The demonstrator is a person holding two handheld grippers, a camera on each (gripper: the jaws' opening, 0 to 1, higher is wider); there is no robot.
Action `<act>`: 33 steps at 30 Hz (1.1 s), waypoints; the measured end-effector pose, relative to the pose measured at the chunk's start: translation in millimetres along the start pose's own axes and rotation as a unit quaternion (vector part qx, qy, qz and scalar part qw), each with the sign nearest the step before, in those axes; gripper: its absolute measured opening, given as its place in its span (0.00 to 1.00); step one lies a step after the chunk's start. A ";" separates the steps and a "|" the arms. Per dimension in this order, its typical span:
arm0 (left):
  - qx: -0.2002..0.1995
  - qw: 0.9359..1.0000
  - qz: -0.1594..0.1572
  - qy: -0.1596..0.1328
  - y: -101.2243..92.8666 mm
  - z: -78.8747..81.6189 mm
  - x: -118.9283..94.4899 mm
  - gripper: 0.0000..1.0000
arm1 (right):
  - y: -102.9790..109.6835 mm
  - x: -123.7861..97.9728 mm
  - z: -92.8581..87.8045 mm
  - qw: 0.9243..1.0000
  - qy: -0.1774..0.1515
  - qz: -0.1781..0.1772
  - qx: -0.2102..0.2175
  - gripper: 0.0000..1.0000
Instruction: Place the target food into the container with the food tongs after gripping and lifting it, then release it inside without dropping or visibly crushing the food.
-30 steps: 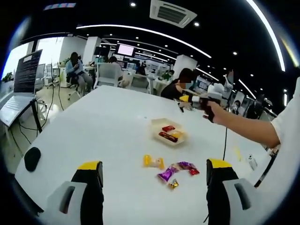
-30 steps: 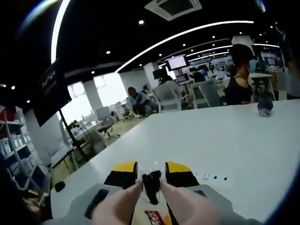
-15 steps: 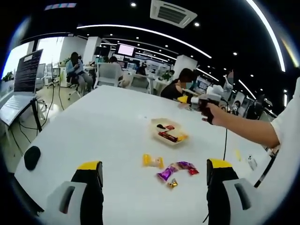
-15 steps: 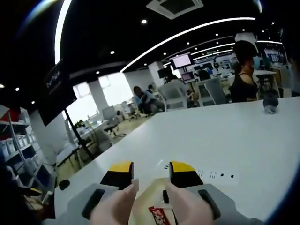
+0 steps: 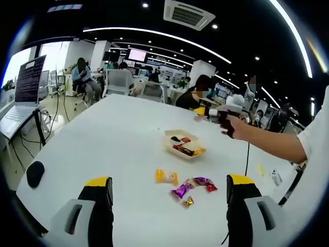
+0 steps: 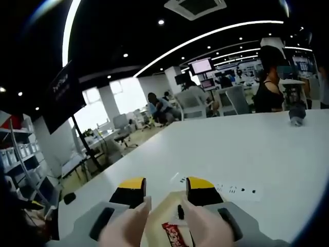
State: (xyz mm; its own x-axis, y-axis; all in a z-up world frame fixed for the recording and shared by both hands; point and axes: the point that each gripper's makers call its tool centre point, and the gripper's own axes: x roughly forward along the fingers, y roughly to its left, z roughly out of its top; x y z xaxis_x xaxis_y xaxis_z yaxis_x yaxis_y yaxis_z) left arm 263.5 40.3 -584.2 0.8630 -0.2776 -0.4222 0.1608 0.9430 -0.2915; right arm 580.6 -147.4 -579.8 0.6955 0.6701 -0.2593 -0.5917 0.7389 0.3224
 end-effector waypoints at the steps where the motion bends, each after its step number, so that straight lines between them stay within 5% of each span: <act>1: 0.000 1.000 0.000 0.000 -0.5 0.1 0.3 0.91 | 0.2 -1.4 0.0 1.000 0.000 0.001 0.000 0.31; 20: 0.016 0.999 -0.047 0.005 -30.3 6.0 29.4 0.91 | 21.3 -52.1 -19.5 0.997 0.017 0.012 -0.077 0.31; 33: 0.025 0.995 -0.089 0.024 -52.8 1.8 59.1 0.91 | 29.6 -98.6 -38.0 1.000 -0.004 -0.003 -0.028 0.30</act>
State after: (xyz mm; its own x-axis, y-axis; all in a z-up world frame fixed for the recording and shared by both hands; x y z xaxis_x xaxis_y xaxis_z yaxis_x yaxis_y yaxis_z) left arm 306.8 -25.5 -592.2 0.7954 -0.4477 -0.4086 0.3334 0.8861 -0.3219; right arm 479.1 -189.0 -579.3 0.7020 0.6658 -0.2530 -0.6101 0.7454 0.2686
